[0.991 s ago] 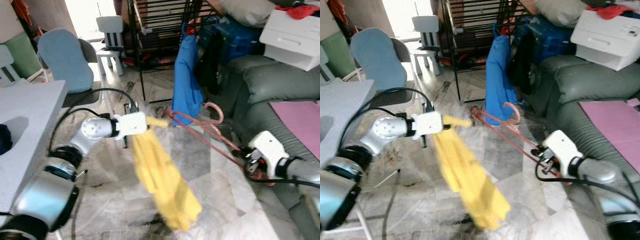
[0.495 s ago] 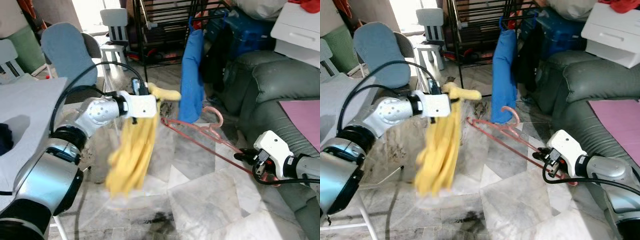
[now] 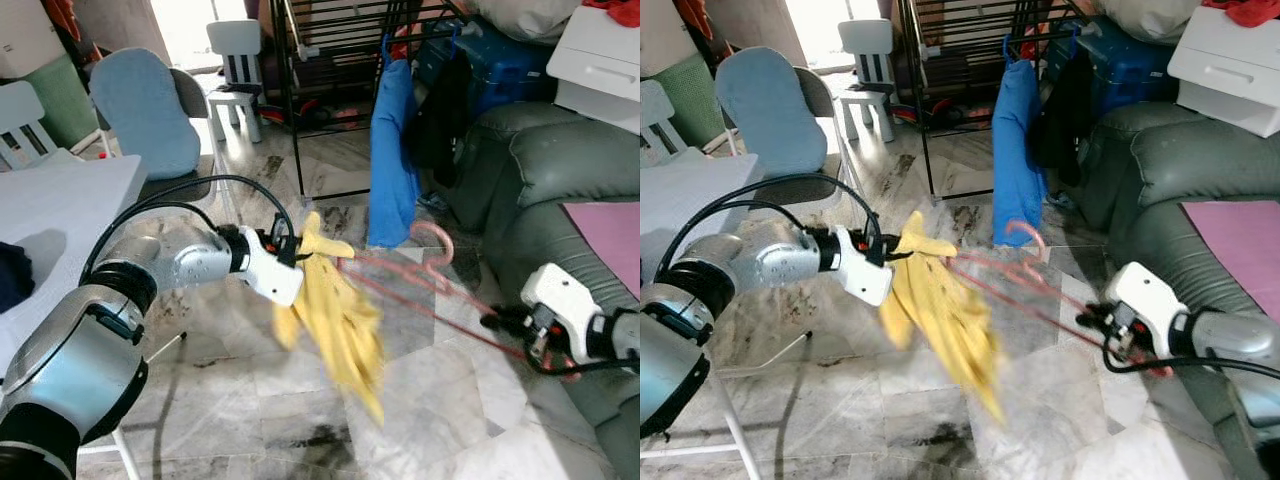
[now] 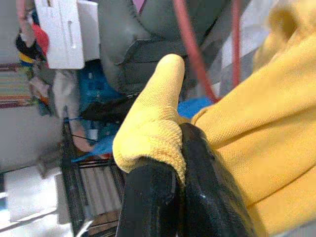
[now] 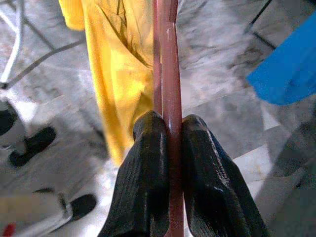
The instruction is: Hang hanger
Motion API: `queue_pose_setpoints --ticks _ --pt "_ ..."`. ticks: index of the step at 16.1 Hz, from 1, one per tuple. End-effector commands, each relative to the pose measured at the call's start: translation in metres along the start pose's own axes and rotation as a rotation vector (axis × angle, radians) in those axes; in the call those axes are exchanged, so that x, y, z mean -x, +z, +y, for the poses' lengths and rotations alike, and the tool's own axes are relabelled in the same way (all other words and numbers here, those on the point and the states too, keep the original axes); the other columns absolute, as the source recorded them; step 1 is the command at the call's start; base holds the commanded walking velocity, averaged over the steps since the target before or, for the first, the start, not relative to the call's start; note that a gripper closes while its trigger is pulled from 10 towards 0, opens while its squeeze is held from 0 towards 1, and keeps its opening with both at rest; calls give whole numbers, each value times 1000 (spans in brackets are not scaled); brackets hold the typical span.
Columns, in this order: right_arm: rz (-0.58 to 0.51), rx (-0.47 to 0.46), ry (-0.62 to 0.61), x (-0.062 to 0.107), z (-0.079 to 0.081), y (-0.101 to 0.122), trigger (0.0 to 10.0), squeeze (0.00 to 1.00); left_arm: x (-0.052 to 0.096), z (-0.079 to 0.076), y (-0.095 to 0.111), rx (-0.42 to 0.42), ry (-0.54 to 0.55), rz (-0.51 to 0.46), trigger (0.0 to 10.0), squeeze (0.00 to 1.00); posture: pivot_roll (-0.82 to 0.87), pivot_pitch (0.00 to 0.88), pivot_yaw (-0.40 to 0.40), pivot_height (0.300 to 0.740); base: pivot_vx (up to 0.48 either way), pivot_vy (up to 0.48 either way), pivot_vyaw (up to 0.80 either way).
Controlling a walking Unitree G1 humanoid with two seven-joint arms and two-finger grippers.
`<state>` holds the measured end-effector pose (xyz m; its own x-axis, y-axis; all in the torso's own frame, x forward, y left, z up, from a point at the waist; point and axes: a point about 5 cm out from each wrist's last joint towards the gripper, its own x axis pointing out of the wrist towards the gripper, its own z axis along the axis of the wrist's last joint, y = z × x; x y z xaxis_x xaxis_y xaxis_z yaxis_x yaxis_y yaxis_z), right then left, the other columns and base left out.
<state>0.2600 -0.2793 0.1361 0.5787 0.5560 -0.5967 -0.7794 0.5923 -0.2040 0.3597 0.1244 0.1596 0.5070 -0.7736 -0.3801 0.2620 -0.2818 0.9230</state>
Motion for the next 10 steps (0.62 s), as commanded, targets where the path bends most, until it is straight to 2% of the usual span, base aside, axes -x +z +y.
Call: queue_pose_setpoints --ticks 1,3,5,8,10 --pt "-22 18 59 6 3 8 10000 0 6 17 -9 -59 65 51 10000 0 -244 0 102 740 0 0 0" --pt "-13 25 59 7 2 7 10000 0 6 18 -11 -80 83 74 10000 0 -244 0 102 740 0 0 0" --pt "1 32 60 15 -1 8 10000 0 8 14 -15 -142 83 96 10000 0 -246 0 102 740 0 0 0" --pt "30 57 0 24 -11 7 10000 0 10 9 -18 -143 53 117 10000 0 -251 0 107 740 0 0 0" --pt "25 52 6 26 -11 9 10000 0 10 9 -18 -165 63 113 10000 0 -249 0 107 740 0 0 0"
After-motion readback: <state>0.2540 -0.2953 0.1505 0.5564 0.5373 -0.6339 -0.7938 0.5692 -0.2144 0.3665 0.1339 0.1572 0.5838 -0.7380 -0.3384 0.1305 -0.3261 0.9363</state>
